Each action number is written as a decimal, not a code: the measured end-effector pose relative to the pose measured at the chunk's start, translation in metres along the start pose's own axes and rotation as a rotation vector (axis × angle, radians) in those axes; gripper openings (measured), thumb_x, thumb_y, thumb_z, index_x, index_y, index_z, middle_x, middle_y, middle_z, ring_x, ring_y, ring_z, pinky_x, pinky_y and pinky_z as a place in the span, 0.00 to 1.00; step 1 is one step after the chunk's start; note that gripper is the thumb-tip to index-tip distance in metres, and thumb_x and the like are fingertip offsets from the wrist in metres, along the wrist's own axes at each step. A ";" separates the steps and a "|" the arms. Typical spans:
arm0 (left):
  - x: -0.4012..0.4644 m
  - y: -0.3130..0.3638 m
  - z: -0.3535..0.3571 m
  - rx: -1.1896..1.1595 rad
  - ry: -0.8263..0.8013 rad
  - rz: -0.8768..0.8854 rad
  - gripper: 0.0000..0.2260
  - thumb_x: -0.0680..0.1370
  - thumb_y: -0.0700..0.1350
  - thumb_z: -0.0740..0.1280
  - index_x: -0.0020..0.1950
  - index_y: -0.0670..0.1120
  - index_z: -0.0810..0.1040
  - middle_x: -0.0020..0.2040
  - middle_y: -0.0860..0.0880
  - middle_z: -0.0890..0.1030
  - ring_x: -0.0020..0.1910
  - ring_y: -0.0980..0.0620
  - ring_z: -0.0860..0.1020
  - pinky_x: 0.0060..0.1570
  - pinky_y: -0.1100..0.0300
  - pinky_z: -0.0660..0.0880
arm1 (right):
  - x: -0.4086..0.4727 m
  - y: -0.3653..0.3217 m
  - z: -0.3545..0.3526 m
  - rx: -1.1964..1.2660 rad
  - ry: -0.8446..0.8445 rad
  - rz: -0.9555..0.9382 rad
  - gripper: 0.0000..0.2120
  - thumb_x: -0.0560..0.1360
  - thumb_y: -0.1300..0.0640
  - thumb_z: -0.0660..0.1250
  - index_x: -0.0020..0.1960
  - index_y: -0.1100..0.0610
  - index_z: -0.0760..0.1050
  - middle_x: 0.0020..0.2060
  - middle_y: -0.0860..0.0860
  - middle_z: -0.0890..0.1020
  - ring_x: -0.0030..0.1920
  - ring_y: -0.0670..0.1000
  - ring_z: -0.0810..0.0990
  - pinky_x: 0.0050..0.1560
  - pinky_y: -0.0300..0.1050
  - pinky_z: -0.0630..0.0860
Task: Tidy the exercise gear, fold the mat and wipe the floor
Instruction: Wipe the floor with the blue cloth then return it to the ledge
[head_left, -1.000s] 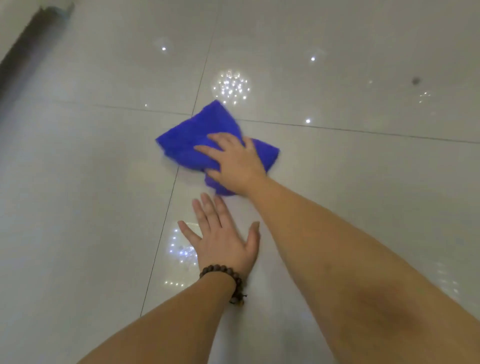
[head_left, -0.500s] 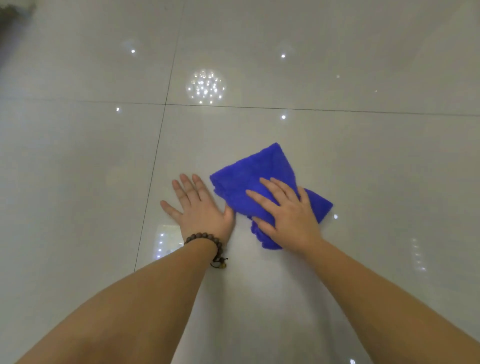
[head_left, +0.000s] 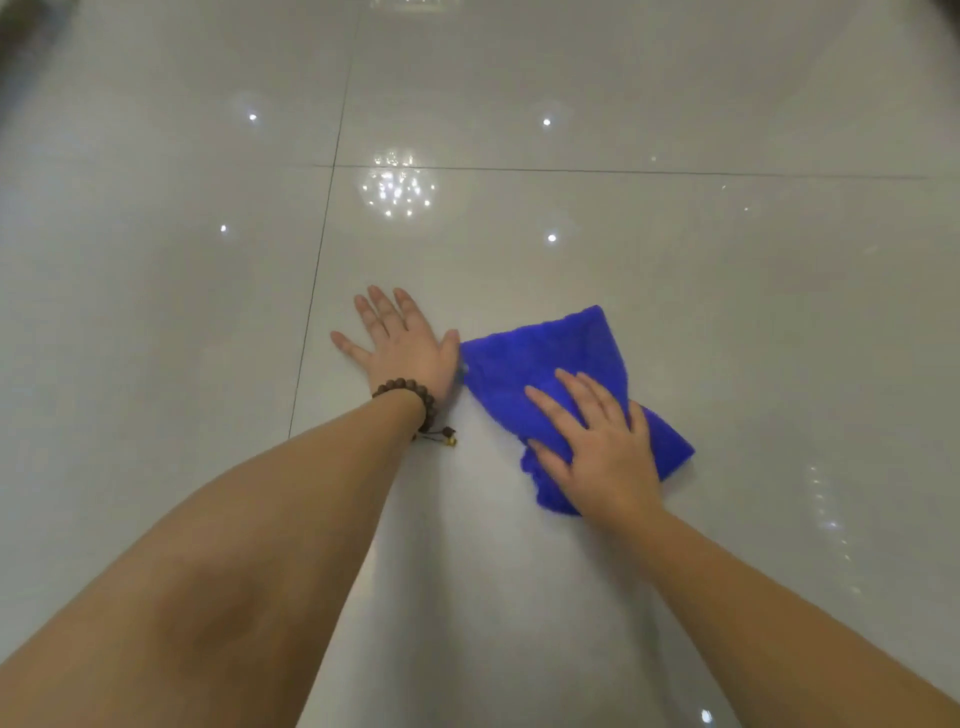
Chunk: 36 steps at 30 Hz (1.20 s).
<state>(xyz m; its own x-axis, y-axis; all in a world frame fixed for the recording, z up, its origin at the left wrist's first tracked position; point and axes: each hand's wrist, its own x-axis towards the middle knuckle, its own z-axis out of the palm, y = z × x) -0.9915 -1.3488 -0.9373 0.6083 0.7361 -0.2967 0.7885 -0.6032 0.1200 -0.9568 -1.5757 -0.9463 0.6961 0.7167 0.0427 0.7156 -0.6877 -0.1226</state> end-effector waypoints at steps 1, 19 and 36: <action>-0.007 -0.009 -0.001 0.007 0.002 0.059 0.32 0.81 0.58 0.47 0.79 0.43 0.41 0.79 0.41 0.40 0.77 0.43 0.38 0.70 0.31 0.38 | -0.006 0.021 -0.004 0.000 0.017 0.146 0.27 0.74 0.37 0.53 0.71 0.42 0.66 0.71 0.50 0.68 0.70 0.54 0.66 0.62 0.60 0.65; -0.111 -0.066 0.037 0.096 0.044 0.210 0.32 0.80 0.60 0.42 0.78 0.45 0.38 0.79 0.44 0.39 0.77 0.47 0.37 0.72 0.36 0.40 | -0.034 0.039 -0.009 0.002 0.032 0.325 0.25 0.76 0.39 0.56 0.72 0.42 0.63 0.73 0.50 0.65 0.72 0.54 0.63 0.66 0.62 0.59; -0.115 -0.064 0.034 0.106 0.039 0.214 0.31 0.79 0.58 0.41 0.79 0.44 0.40 0.79 0.43 0.40 0.78 0.46 0.38 0.72 0.36 0.39 | -0.098 0.046 -0.022 0.070 0.099 0.987 0.26 0.77 0.39 0.53 0.73 0.45 0.62 0.74 0.52 0.61 0.72 0.55 0.59 0.66 0.64 0.58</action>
<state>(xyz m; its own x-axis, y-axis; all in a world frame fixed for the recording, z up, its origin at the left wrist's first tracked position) -1.1144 -1.4052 -0.9430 0.7652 0.5982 -0.2380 0.6286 -0.7740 0.0755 -0.9903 -1.6800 -0.9348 0.9817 -0.1885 -0.0280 -0.1902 -0.9600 -0.2056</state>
